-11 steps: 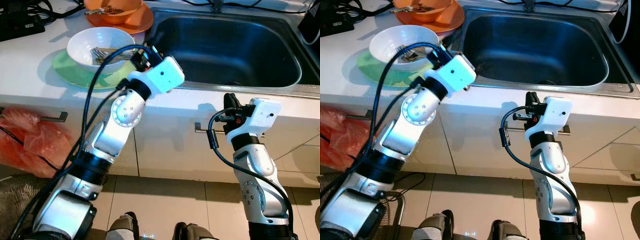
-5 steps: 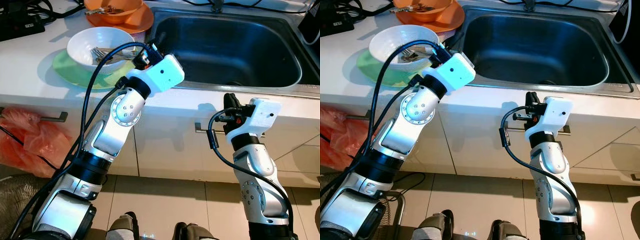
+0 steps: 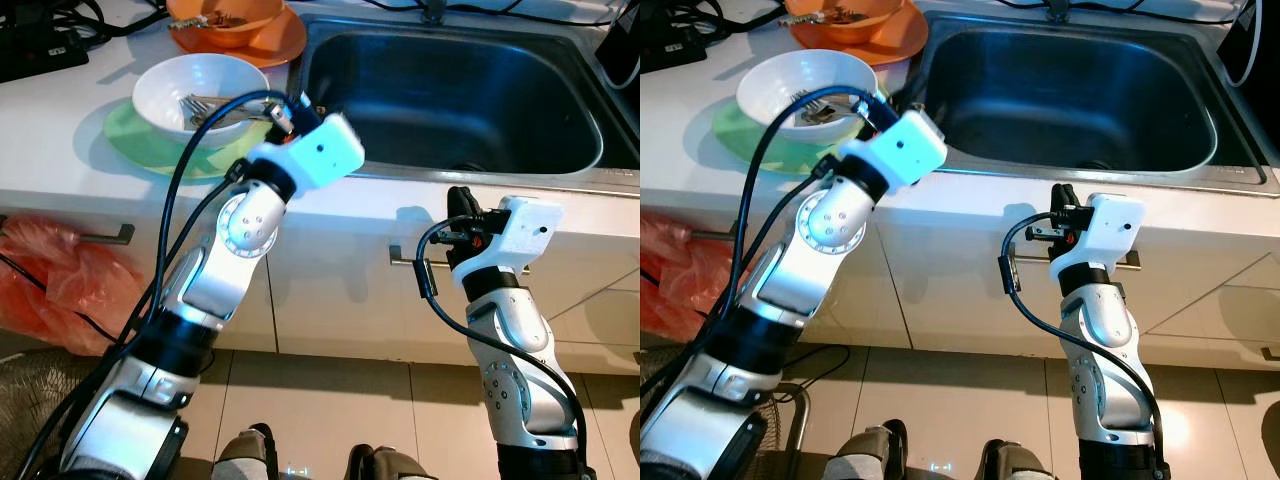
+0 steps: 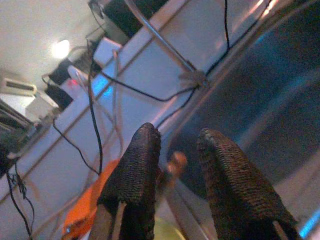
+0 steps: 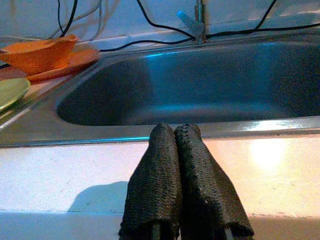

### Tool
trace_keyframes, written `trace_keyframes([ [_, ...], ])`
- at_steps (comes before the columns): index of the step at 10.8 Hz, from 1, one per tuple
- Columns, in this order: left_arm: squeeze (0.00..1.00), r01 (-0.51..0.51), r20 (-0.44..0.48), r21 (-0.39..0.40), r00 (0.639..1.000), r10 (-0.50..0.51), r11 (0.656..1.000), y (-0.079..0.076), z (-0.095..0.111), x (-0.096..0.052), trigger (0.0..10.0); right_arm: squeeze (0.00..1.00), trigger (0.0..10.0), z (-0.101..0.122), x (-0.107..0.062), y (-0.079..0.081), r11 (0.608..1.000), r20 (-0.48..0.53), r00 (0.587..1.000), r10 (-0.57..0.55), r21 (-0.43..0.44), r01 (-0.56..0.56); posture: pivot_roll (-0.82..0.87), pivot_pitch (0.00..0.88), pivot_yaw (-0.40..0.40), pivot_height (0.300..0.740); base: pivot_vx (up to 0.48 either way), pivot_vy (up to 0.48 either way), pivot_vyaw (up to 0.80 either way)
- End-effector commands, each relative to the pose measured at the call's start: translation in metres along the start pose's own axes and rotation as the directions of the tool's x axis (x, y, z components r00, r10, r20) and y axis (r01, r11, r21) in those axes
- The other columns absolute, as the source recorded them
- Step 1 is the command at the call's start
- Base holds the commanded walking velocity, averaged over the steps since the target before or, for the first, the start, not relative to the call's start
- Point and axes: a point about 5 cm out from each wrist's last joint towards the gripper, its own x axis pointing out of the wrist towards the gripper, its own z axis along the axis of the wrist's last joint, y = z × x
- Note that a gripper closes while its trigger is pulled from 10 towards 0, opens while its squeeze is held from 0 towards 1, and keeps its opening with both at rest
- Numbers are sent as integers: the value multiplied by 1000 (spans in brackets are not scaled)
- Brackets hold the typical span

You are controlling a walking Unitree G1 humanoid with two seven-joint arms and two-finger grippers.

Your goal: Kitchen organization

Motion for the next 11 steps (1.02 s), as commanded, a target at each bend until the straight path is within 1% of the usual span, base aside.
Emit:
trace_keyframes([
  [1, 0, 8, -9, 4, 1000, -8, 1000, 0, -1, -5, 10000, 0, 10000, 0, -1, -2, 1000, -1, 1000, -9, 6, 9, 82, 200, -42, 740, 0, 0, 0],
  [2, 0, 4, -14, 9, 1000, -4, 1000, 3, -2, -7, 10000, 0, 10000, 0, -1, -2, 1000, -3, 1000, -7, 7, 7, 86, 201, -43, 740, 0, 0, 0],
  [4, 0, -5, -10, 10, 1000, 5, 1000, 5, 0, -7, 10000, 0, 10000, -1, 0, -2, 1000, -4, 1000, -4, 7, 4, 84, 199, -43, 740, 0, 0, 0],
  [8, 0, -22, 25, -3, 999, 22, 1000, 6, 8, -4, 10000, 0, 10000, -1, -1, -2, 1000, -3, 1000, -6, 6, 6, 81, 194, -41, 740, 0, 0, 0],
  [9, 0, -21, 40, -5, 999, 21, 1000, 5, 10, -3, 3961, 0, 10000, -1, -1, -2, 1000, -3, 1000, -6, 7, 6, 80, 194, -41, 740, 0, 0, 0],
  [10, 0, -20, 42, -7, 999, 20, 1000, 5, 11, -3, 0, 0, 10000, -1, -1, -2, 1000, -2, 1000, -7, 7, 7, 78, 191, -40, 740, 0, 0, 0],
  [11, 0, -14, 42, -8, 999, 15, 1000, 4, 11, -3, 0, 0, 10000, -1, -1, -2, 1000, -2, 1000, -8, 7, 8, 78, 189, -38, 740, 0, 0, 0],
])
